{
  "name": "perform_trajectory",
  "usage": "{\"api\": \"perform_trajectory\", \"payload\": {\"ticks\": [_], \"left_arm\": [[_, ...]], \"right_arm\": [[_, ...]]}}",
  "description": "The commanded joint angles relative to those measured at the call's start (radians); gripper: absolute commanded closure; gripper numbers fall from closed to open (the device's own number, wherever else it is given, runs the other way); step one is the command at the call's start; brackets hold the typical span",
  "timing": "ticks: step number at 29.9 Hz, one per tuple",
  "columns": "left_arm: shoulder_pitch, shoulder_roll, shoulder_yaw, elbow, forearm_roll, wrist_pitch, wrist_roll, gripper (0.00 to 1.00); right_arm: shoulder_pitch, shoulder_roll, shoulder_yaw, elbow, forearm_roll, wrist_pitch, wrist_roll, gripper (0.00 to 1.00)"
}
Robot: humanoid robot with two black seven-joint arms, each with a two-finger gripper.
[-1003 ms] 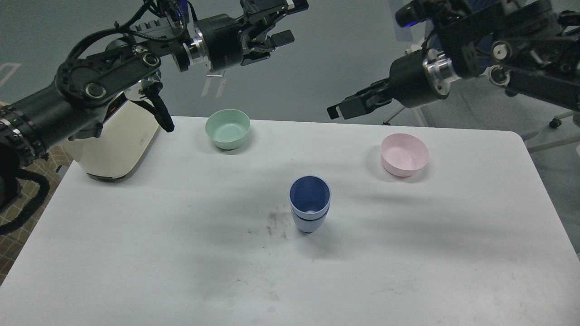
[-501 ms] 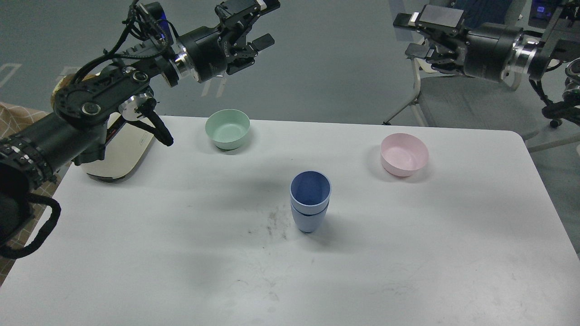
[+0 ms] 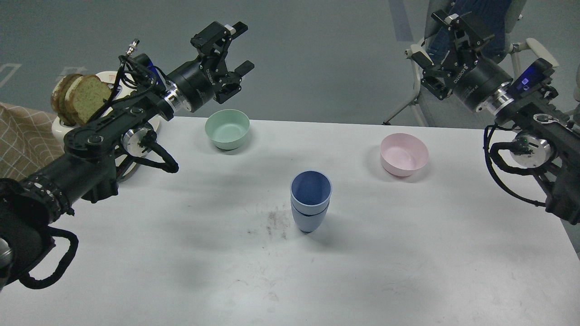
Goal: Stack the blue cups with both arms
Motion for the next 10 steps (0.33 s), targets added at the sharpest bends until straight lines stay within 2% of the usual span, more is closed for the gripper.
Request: {"api": "perform_trajectory", "payload": {"ticks": [1, 10], "left_arm": [[0.043, -0.012, -0.003, 0.004, -0.012, 0.0, 0.0, 0.05], [0.12, -0.036, -0.049, 0.024, -0.016, 0.0, 0.0, 0.04]], "right_arm": [[-0.031, 0.052, 0.043, -0.03, 0.0, 0.001, 0.0, 0.03], [-0.057, 0.082, 0.072, -0.046, -0.001, 0.001, 0.0, 0.0]]}}
